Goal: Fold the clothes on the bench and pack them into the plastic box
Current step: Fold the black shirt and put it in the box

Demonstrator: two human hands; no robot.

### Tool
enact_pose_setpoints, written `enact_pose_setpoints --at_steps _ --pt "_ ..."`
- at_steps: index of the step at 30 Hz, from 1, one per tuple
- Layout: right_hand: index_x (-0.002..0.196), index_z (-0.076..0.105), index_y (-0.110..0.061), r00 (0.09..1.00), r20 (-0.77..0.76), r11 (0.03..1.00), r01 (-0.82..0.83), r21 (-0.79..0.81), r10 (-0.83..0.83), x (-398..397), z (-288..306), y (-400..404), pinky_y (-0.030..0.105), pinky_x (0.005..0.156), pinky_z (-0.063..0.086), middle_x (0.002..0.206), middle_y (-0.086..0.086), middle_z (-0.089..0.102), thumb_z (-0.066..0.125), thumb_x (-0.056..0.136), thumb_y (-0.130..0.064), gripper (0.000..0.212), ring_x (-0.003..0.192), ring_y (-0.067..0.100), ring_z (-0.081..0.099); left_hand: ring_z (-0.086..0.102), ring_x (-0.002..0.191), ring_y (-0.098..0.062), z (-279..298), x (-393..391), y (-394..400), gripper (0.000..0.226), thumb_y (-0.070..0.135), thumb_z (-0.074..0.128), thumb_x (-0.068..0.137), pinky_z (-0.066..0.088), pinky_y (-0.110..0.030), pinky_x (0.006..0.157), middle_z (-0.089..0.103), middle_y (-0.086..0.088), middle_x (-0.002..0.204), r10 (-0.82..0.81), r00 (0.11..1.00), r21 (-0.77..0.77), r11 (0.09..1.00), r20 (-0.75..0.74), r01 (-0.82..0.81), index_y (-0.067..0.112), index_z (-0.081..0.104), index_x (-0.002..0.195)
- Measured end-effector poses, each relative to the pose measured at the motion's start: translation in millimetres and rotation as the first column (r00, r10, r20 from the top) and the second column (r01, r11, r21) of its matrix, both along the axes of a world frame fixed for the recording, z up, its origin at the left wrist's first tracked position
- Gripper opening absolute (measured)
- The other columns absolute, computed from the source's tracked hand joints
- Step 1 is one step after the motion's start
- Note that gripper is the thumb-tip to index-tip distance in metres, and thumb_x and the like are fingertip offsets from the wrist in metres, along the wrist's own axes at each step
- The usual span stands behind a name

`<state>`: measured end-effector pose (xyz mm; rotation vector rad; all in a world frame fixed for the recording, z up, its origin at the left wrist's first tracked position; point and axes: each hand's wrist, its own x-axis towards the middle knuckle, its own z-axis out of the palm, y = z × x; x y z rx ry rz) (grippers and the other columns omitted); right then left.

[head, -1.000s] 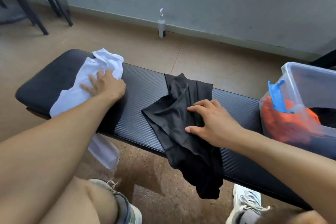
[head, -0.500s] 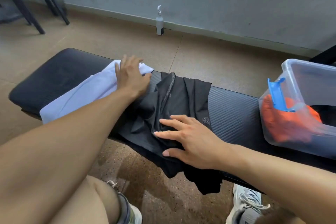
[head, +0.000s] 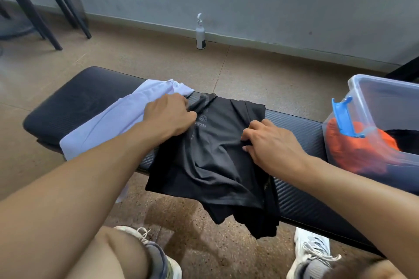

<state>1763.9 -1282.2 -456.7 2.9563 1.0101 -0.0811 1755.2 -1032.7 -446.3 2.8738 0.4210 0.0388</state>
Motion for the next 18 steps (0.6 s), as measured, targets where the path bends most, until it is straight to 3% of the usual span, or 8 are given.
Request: enact_pose_setpoints --at_steps 3,7,9,11,13,14,16,18 --pt "0.100 0.063 -0.027 0.999 0.027 1.000 -0.025 0.000 0.025 1 1 1 0.029 0.062 0.042 0.098 -0.009 0.055 0.044 0.101 -0.023 0.019 0.094 0.015 0.049 0.057 0.087 -0.029 8 -10 11 0.016 0.032 0.060 0.080 0.037 -0.033 0.070 0.068 -0.006 0.098 0.009 1.000 0.003 1.000 -0.001 -0.009 0.016 0.062 0.077" --pt "0.091 0.056 -0.027 0.987 -0.107 0.992 -0.124 -0.008 0.122 -5 7 2 0.033 0.073 0.048 0.094 -0.011 0.056 0.045 0.094 -0.016 0.016 0.095 0.016 0.052 0.049 0.071 -0.024 6 -17 16 0.021 0.009 0.059 0.075 0.037 -0.033 0.063 0.052 0.001 0.065 0.001 1.000 -0.265 0.964 0.005 0.000 0.017 0.042 0.065" --pt "0.092 0.055 -0.030 0.937 -0.272 0.974 -0.227 0.001 0.219 -16 12 2 0.034 0.080 0.049 0.094 -0.013 0.059 0.050 0.091 -0.017 0.014 0.097 0.015 0.055 0.058 0.078 -0.021 3 -18 16 0.021 0.002 0.055 0.075 0.045 -0.033 0.071 0.063 0.004 0.072 0.011 1.000 -0.382 0.924 0.025 -0.001 0.021 0.045 0.075" --pt "0.097 0.058 -0.031 0.854 -0.426 0.950 -0.306 0.054 0.299 -32 15 5 0.031 0.083 0.049 0.096 -0.013 0.064 0.054 0.094 -0.025 0.007 0.096 0.011 0.059 0.068 0.082 -0.018 0 -18 18 0.023 0.007 0.054 0.074 0.054 -0.035 0.080 0.074 0.002 0.081 0.031 0.999 -0.491 0.871 0.022 -0.017 0.023 0.049 0.090" --pt "0.098 0.062 -0.030 0.778 -0.514 0.932 -0.323 0.165 0.361 -45 15 8 0.027 0.084 0.048 0.097 -0.015 0.067 0.057 0.097 -0.031 0.005 0.093 0.006 0.060 0.071 0.083 -0.020 -5 -15 18 0.029 0.016 0.057 0.073 0.054 -0.036 0.081 0.074 -0.001 0.086 0.015 1.000 -0.492 0.870 0.005 -0.011 0.023 0.053 0.101" --pt "0.097 0.064 -0.029 0.771 -0.506 0.922 -0.309 0.233 0.386 -47 15 10 0.026 0.084 0.048 0.097 -0.014 0.067 0.058 0.097 -0.032 0.006 0.092 0.005 0.060 0.070 0.088 -0.021 -7 -14 16 0.029 0.019 0.060 0.077 0.051 -0.034 0.082 0.072 -0.001 0.090 0.007 1.000 -0.478 0.878 -0.010 -0.011 0.022 0.056 0.106" --pt "0.100 0.067 -0.031 0.861 -0.355 0.910 -0.245 0.336 0.363 -41 14 11 0.028 0.089 0.047 0.100 -0.015 0.064 0.062 0.095 -0.036 0.009 0.097 0.006 0.058 0.063 0.096 -0.019 -9 -12 10 0.028 0.036 0.066 0.085 0.044 -0.031 0.084 0.066 0.004 0.096 -0.001 0.999 -0.468 0.884 -0.051 -0.023 0.023 0.060 0.109" --pt "0.112 0.065 -0.035 0.976 -0.126 0.942 -0.134 0.308 0.180 -23 12 9 0.033 0.097 0.044 0.113 -0.014 0.061 0.064 0.093 -0.039 0.020 0.109 0.012 0.053 0.060 0.097 -0.015 -11 -11 3 0.043 0.060 0.066 0.083 0.044 -0.031 0.087 0.064 0.008 0.099 -0.027 0.994 -0.456 0.890 -0.104 -0.023 0.026 0.060 0.109"
